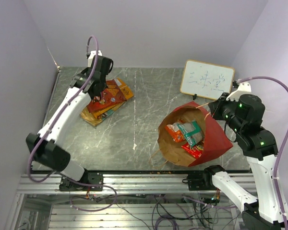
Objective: Take the snacks out of the paper bag
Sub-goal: Place the snack at the center of the board.
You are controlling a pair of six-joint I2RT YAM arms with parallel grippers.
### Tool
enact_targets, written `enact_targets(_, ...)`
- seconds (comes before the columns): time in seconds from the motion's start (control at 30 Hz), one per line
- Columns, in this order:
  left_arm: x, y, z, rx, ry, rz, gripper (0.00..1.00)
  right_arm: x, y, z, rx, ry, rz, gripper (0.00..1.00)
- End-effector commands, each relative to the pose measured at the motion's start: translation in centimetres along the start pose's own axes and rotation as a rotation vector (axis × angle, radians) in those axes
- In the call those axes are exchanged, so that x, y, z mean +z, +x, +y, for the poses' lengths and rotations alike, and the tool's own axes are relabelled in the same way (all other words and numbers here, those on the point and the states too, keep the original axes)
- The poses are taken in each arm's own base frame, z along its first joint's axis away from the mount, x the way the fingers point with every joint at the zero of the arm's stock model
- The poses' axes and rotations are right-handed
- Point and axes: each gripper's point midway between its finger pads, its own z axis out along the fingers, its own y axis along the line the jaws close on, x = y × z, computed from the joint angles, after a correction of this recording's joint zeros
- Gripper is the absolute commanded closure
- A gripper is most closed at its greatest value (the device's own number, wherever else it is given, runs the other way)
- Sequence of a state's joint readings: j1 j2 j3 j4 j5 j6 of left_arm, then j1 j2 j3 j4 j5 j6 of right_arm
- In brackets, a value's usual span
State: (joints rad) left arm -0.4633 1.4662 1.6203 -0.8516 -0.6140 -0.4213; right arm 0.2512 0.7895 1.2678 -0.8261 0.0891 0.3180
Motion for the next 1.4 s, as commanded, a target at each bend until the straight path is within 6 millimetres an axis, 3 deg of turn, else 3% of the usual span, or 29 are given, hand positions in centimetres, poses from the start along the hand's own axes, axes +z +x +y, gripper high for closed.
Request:
enact_targets(0.0, 4.3, -1.1, 1.8, 0.012, -0.033, 0.024, 0.93, -0.5, -0.5, 0.7, -0.044, -0.041, 0.003, 1.00)
enact_targets(0.17, 8.5, 0.6, 3.5, -0.004, -0.084, 0.122, 0.93, -0.5, -0.3, 1.6, -0.046, -0.090, 0.022, 1.00)
enact_targets(0.37, 10.1, 2.1, 6.4, 0.040, -0.253, 0.225, 0.93, -0.8, 0.1, 1.8, -0.080, -0.118, 0.032, 1.00)
enact_targets(0.47, 10.4, 2.8, 6.6, 0.039, -0.263, 0.262, 0.93, -0.9, 0.2, 1.4, -0.113, -0.106, 0.027, 1.00)
enact_targets(0.77, 13.7, 5.0, 1.3, -0.073, -0.106, 0.377, 0.93, -1.4, 0.6, 0.8, -0.191, -0.106, 0.000, 1.00)
enact_targets(0.93, 15.8, 6.3, -3.0, -0.142, 0.024, 0.439, 0.93, -1.4, 0.5, 0.5, -0.180, -0.083, 0.015, 1.00)
enact_targets(1.17, 19.3, 9.1, -7.1, -0.220, 0.125, 0.528, 0.93, -0.1, 2.6, -0.8, -0.063, 0.014, 0.091, 1.00)
enact_targets(1.3, 19.1, 10.7, -8.6, -0.303, 0.196, 0.547, 0.82, 0.2, 4.0, -0.9, -0.005, 0.026, 0.131, 1.00)
enact_targets(1.37, 18.4, 10.1, -9.1, -0.339, 0.236, 0.520, 0.64, 0.1, 3.9, -0.1, -0.016, -0.020, 0.136, 1.00)
